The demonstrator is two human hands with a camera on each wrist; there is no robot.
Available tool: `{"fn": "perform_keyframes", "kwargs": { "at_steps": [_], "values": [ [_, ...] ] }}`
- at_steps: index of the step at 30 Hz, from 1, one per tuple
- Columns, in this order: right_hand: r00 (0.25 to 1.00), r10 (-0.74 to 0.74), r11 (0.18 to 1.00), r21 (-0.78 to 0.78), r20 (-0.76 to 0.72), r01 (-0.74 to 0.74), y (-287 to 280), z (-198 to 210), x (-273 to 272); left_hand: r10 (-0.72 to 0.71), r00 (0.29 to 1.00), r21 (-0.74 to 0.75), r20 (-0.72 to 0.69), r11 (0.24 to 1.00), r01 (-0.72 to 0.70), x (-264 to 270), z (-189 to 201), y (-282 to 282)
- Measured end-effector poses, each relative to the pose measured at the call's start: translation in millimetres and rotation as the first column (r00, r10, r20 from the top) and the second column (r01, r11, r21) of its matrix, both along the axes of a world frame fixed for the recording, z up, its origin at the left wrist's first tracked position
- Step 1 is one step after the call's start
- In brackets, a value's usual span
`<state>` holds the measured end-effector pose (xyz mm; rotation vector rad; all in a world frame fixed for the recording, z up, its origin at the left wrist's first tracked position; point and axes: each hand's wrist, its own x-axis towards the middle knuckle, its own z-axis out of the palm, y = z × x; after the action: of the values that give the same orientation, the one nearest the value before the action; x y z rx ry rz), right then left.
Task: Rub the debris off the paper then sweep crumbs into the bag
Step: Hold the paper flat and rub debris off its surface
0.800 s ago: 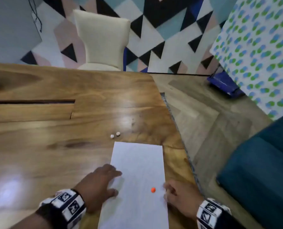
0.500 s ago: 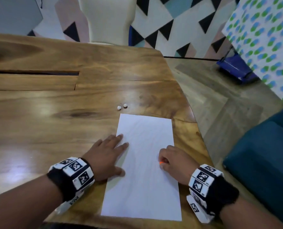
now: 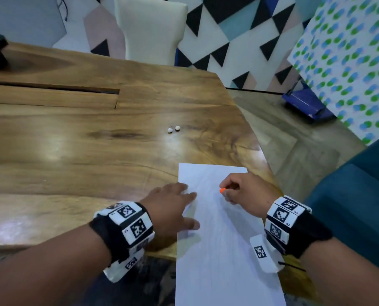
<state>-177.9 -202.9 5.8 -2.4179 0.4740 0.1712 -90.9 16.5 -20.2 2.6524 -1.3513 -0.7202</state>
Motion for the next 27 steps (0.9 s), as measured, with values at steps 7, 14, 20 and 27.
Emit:
{"fn": "perform_keyframes", "kwargs": {
  "at_steps": [7, 14, 20, 27],
  "values": [
    [0.999, 0.036, 0.995, -0.099, 0.026, -0.034, -4, -6, 35, 0.061, 0.99, 0.04, 0.124, 0.997, -0.067, 50, 1, -28],
    [0.991, 0.123, 0.965, -0.225, -0.058, -0.133, 7, -26, 92, -0.071, 0.983, 0.121, 0.167, 0.991, 0.051, 65, -25, -29],
    [0.987, 0.106, 0.95, -0.282, -0.121, -0.136, 27, -30, 94, -0.078, 0.988, 0.141, 0.137, 0.988, 0.058, 68, -29, -27],
    [0.971, 0.17, 0.954, -0.22, -0.167, -0.205, 44, -32, 90, -0.076, 0.989, 0.143, 0.123, 0.988, 0.058, 69, -31, -27]
  ]
}}
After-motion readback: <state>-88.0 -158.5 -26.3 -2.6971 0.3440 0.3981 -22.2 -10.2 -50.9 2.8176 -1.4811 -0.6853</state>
